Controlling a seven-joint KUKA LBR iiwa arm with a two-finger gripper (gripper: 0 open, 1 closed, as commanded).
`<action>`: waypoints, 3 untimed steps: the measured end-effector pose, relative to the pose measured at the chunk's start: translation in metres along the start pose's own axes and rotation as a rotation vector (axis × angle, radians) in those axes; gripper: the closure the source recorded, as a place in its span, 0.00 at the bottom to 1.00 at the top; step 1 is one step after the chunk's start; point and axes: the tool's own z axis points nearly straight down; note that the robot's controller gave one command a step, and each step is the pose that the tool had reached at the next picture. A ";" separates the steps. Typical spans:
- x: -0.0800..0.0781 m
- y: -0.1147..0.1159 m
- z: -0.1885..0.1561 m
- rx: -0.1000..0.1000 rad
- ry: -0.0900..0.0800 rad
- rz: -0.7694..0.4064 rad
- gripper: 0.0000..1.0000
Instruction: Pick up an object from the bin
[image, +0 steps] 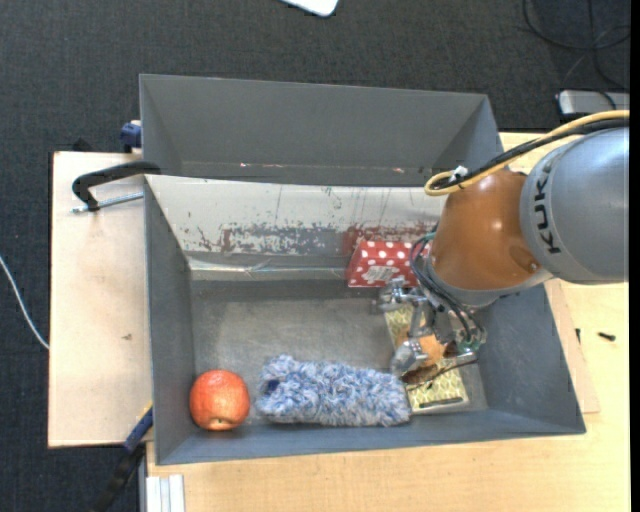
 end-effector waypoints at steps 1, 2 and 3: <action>0.013 -0.023 0.000 -0.001 -0.002 -0.089 0.00; 0.001 -0.108 0.000 -0.007 -0.002 -0.215 1.00; 0.001 -0.108 0.000 -0.007 -0.002 -0.215 1.00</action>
Offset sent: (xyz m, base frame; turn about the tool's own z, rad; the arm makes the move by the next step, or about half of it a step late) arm 0.0089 -0.1133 -0.0030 -0.2137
